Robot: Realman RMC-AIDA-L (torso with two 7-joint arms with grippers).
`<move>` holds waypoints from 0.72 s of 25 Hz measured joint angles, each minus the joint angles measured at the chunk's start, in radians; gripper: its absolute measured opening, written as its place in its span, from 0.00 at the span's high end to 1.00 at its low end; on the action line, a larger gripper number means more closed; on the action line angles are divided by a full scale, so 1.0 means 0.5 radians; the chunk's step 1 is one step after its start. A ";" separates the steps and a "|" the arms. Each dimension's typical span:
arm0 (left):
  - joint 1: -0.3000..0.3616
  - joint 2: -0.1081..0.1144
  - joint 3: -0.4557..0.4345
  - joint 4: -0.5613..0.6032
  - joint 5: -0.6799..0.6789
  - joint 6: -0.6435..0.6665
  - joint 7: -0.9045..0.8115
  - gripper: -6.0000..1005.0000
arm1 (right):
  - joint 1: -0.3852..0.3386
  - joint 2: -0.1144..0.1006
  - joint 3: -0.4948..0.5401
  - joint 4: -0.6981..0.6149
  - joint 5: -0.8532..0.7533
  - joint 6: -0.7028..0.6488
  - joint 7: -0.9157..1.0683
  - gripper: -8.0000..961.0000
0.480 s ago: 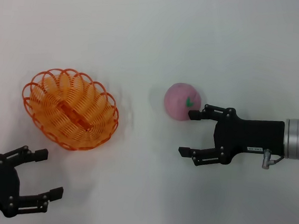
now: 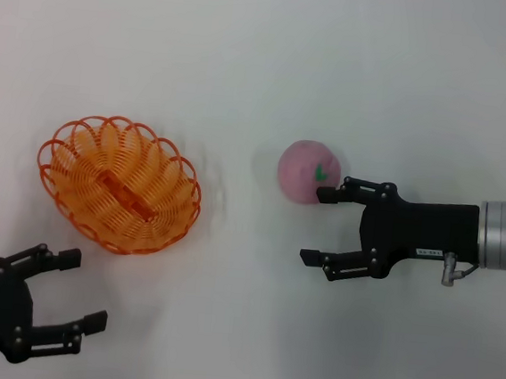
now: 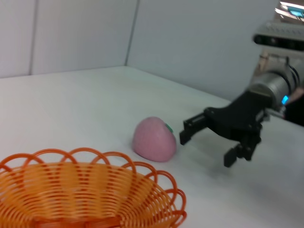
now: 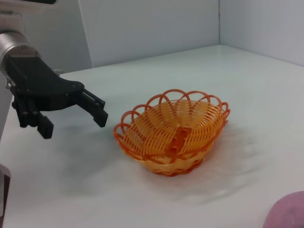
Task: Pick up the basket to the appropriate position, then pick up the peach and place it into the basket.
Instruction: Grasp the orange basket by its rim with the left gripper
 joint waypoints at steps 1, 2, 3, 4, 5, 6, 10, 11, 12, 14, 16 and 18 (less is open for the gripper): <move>-0.003 0.001 -0.007 0.001 -0.002 0.002 -0.035 0.08 | 0.000 0.000 0.000 0.000 0.000 0.000 0.000 0.01; -0.015 0.007 -0.022 0.005 -0.005 0.003 -0.109 0.08 | 0.000 0.000 0.000 0.000 0.000 0.000 0.003 0.01; -0.032 0.018 -0.041 0.009 -0.007 -0.002 -0.237 0.08 | 0.000 0.000 0.000 0.001 0.000 0.000 0.004 0.01; -0.047 0.028 -0.055 0.010 -0.007 -0.006 -0.340 0.08 | 0.000 0.000 0.000 0.001 0.000 0.000 0.006 0.01; -0.077 0.050 -0.084 0.010 -0.004 -0.011 -0.520 0.08 | 0.000 0.000 0.000 0.001 0.000 0.000 0.007 0.01; -0.077 0.050 -0.084 0.010 -0.004 -0.011 -0.520 0.08 | 0.001 0.000 0.000 0.001 0.000 0.000 0.009 0.01; -0.151 0.099 -0.163 0.009 0.005 -0.085 -0.981 0.08 | 0.003 0.000 0.000 0.001 0.000 0.000 0.011 0.01; -0.169 0.112 -0.172 0.007 0.007 -0.118 -1.095 0.08 | 0.004 0.000 0.000 0.001 0.000 0.000 0.012 0.01; -0.179 0.119 -0.175 0.006 0.009 -0.140 -1.168 0.08 | 0.004 0.000 0.000 0.001 0.000 0.000 0.012 0.01; -0.203 0.133 -0.177 0.008 0.011 -0.167 -1.309 0.08 | 0.006 0.000 0.000 0.001 0.000 0.000 0.012 0.01; -0.227 0.143 -0.177 0.018 0.011 -0.181 -1.423 0.08 | 0.006 0.000 0.000 0.001 0.000 0.000 0.013 0.01; -0.248 0.155 -0.170 0.021 0.012 -0.203 -1.491 0.09 | 0.006 0.000 0.000 0.001 0.000 0.000 0.014 0.01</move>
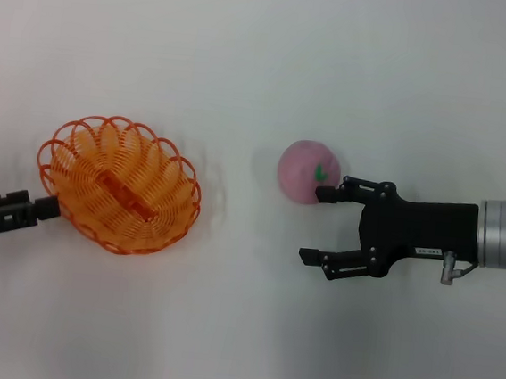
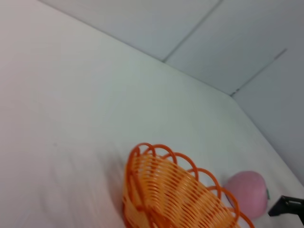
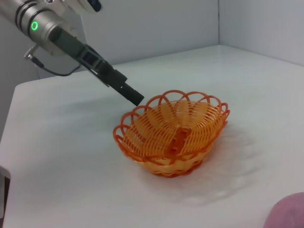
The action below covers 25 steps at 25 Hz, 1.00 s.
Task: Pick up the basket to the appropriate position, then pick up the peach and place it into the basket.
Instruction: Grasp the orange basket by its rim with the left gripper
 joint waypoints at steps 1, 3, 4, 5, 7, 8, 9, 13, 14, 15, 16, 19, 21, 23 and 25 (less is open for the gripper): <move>-0.008 0.004 0.003 0.000 0.001 -0.010 -0.017 0.08 | 0.001 0.000 0.000 0.000 0.000 0.000 0.001 0.01; -0.025 0.010 0.007 0.010 0.002 -0.025 -0.030 0.08 | 0.004 0.000 0.000 0.000 0.000 0.000 0.001 0.01; -0.041 0.012 0.009 0.026 0.003 -0.040 -0.046 0.08 | 0.005 0.000 0.000 0.000 0.000 0.000 0.001 0.01; -0.049 0.015 0.014 0.037 0.003 -0.053 -0.062 0.08 | 0.005 0.000 0.000 0.000 0.000 0.000 0.001 0.01; -0.080 0.028 0.052 0.073 0.008 -0.106 -0.129 0.08 | 0.007 0.000 0.000 0.000 0.000 0.000 0.001 0.01; -0.102 0.036 0.070 0.093 0.021 -0.134 -0.163 0.08 | 0.007 0.000 0.000 0.000 0.000 0.000 0.001 0.01; -0.119 0.041 0.081 0.107 0.036 -0.155 -0.188 0.08 | 0.008 0.000 0.000 0.000 0.000 0.000 0.001 0.01; -0.246 0.082 0.091 0.153 0.193 -0.204 -0.279 0.08 | 0.009 0.000 0.000 0.000 0.000 0.000 0.001 0.01; -0.295 0.096 0.091 0.163 0.249 -0.204 -0.307 0.08 | 0.009 0.000 0.000 0.000 0.000 0.000 0.001 0.01; -0.335 0.108 0.096 0.167 0.298 -0.205 -0.331 0.08 | 0.009 0.000 0.000 0.000 0.000 0.000 0.002 0.01; -0.374 0.122 0.111 0.173 0.333 -0.205 -0.357 0.08 | 0.009 0.000 0.000 0.000 0.000 0.000 0.002 0.01; -0.459 0.152 0.192 0.194 0.383 -0.205 -0.435 0.08 | 0.010 0.000 0.000 0.000 0.000 0.000 0.004 0.01; -0.517 0.161 0.298 0.240 0.402 -0.206 -0.523 0.08 | 0.011 0.000 0.000 0.000 0.000 0.000 0.005 0.01; -0.561 0.161 0.409 0.289 0.412 -0.206 -0.620 0.08 | 0.012 0.000 0.000 0.000 0.000 0.001 0.005 0.01; -0.603 0.162 0.534 0.336 0.417 -0.219 -0.731 0.08 | 0.012 0.000 0.000 0.000 0.000 0.002 0.004 0.01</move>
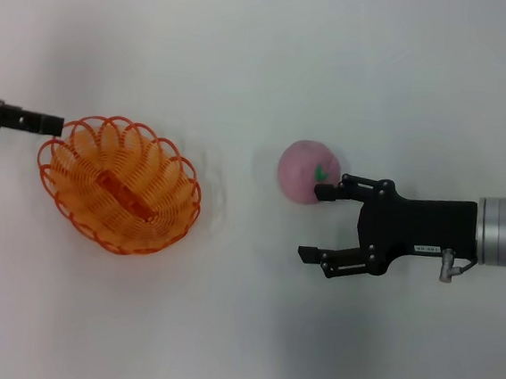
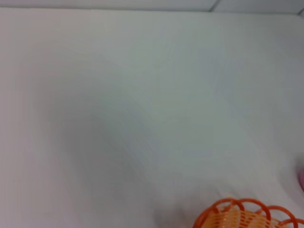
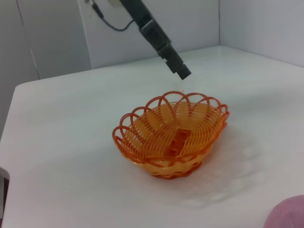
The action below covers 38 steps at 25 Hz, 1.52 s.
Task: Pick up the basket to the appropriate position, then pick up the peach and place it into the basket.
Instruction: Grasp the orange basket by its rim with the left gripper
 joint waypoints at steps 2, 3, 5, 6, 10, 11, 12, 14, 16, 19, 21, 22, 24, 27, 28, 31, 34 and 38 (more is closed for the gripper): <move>-0.042 0.000 0.111 0.029 0.026 -0.037 -0.102 0.08 | 0.000 0.000 0.000 0.000 0.000 0.001 0.000 0.01; -0.072 0.000 0.170 0.037 0.058 -0.067 -0.154 0.08 | 0.000 0.000 0.000 0.000 0.000 0.001 0.000 0.01; -0.116 -0.006 0.249 0.043 0.120 -0.114 -0.224 0.09 | 0.000 0.000 0.000 0.000 0.000 0.001 0.000 0.01; -0.143 -0.010 0.293 0.045 0.165 -0.139 -0.267 0.08 | 0.000 0.000 0.000 0.000 0.000 0.000 0.000 0.01; -0.226 -0.018 0.450 0.046 0.308 -0.182 -0.414 0.08 | 0.000 0.000 0.000 -0.002 0.000 -0.006 0.001 0.01; -0.250 -0.020 0.482 0.046 0.339 -0.185 -0.454 0.08 | 0.000 0.000 0.000 -0.004 0.000 -0.007 0.003 0.01; -0.266 -0.022 0.500 0.047 0.365 -0.185 -0.484 0.08 | 0.001 0.000 0.000 -0.005 0.000 -0.008 0.005 0.01; -0.301 -0.029 0.529 0.047 0.405 -0.171 -0.522 0.08 | 0.003 0.000 0.000 -0.007 0.000 -0.008 0.014 0.01; -0.326 -0.039 0.547 0.047 0.417 -0.152 -0.532 0.08 | 0.006 0.000 0.000 -0.009 0.000 -0.004 0.024 0.01; -0.335 -0.061 0.599 0.044 0.418 -0.144 -0.532 0.09 | 0.008 0.000 0.000 -0.009 -0.001 -0.003 0.026 0.01; -0.331 -0.082 0.656 0.041 0.419 -0.157 -0.527 0.09 | 0.010 0.000 0.000 -0.009 -0.002 -0.003 0.026 0.01; -0.328 -0.093 0.679 0.040 0.420 -0.168 -0.524 0.09 | 0.011 0.000 0.000 -0.006 -0.003 -0.003 0.026 0.01; -0.322 -0.104 0.703 0.039 0.421 -0.182 -0.520 0.10 | 0.015 0.000 0.000 -0.003 -0.006 -0.002 0.026 0.01; -0.293 -0.134 0.779 0.037 0.428 -0.255 -0.515 0.10 | 0.017 0.000 0.000 -0.001 -0.008 -0.001 0.027 0.01; -0.287 -0.138 0.793 0.036 0.429 -0.270 -0.514 0.11 | 0.017 0.000 0.000 -0.001 -0.009 0.000 0.027 0.01; -0.276 -0.145 0.823 0.035 0.430 -0.295 -0.514 0.14 | 0.020 0.000 0.000 0.000 -0.009 0.001 0.027 0.01; -0.276 -0.150 0.833 0.035 0.430 -0.311 -0.514 0.16 | 0.021 0.000 0.000 0.000 -0.009 0.001 0.027 0.01; -0.276 -0.153 0.834 0.033 0.430 -0.321 -0.516 0.19 | 0.021 0.000 0.000 0.000 -0.009 0.001 0.027 0.01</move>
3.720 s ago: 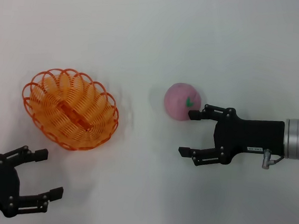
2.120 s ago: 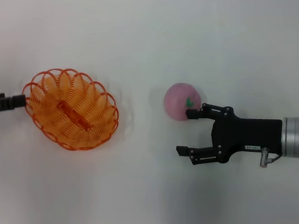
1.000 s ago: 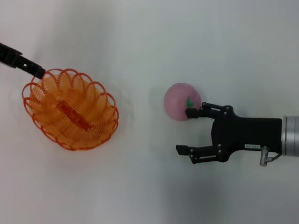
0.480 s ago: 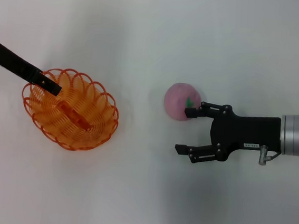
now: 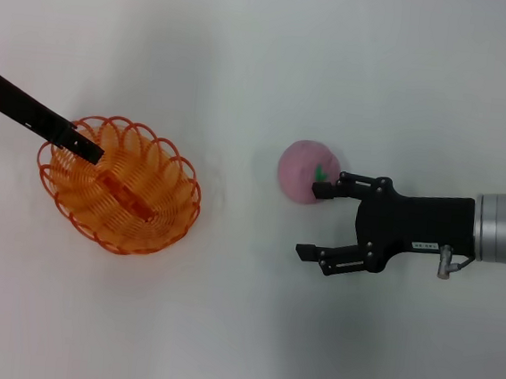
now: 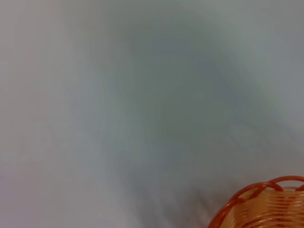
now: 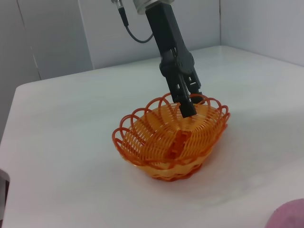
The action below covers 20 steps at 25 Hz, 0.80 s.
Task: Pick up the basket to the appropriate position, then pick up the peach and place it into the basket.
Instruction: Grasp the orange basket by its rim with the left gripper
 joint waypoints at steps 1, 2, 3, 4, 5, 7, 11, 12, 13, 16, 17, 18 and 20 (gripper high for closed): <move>0.000 0.000 0.000 -0.001 0.003 0.000 -0.005 0.20 | 0.000 0.000 0.000 0.000 0.000 0.000 0.000 0.01; 0.000 -0.001 0.000 -0.001 0.008 0.000 -0.009 0.21 | 0.000 0.000 0.000 0.000 0.000 0.000 0.000 0.01; 0.000 -0.005 0.001 -0.002 0.019 -0.001 -0.013 0.22 | 0.000 0.000 0.000 0.000 0.000 0.000 0.000 0.01; 0.000 -0.009 0.001 -0.003 0.030 -0.002 -0.016 0.23 | 0.000 0.000 0.000 0.000 0.000 0.000 0.000 0.01; 0.000 -0.012 0.001 -0.003 0.038 -0.004 -0.018 0.24 | 0.000 0.000 0.000 0.000 0.000 0.000 0.000 0.01; -0.001 -0.019 0.002 -0.003 0.068 -0.006 -0.018 0.25 | 0.000 0.000 0.000 0.000 0.000 0.000 0.000 0.01; -0.003 -0.029 0.002 -0.003 0.095 -0.006 -0.018 0.38 | 0.000 0.000 0.000 0.000 0.000 0.000 0.000 0.01; -0.003 -0.030 0.002 -0.003 0.098 -0.006 -0.018 0.41 | 0.000 0.000 0.000 0.000 0.000 0.000 0.000 0.01; -0.005 -0.031 0.002 -0.001 0.099 -0.006 -0.018 0.44 | 0.000 0.000 0.000 0.000 0.000 0.000 0.000 0.01; -0.010 -0.031 0.002 0.002 0.099 -0.004 -0.019 0.56 | 0.000 0.000 0.000 0.000 0.000 0.000 0.000 0.01; -0.012 -0.031 0.002 0.001 0.099 -0.004 -0.019 0.61 | 0.000 0.000 0.000 0.000 0.000 0.000 0.000 0.01; -0.014 -0.031 0.000 0.000 0.099 -0.003 -0.019 0.65 | 0.000 0.000 0.000 0.000 0.000 0.000 0.000 0.01; -0.015 -0.031 -0.005 -0.001 0.099 -0.003 -0.020 0.75 | 0.000 0.002 0.000 0.000 0.000 0.000 0.000 0.01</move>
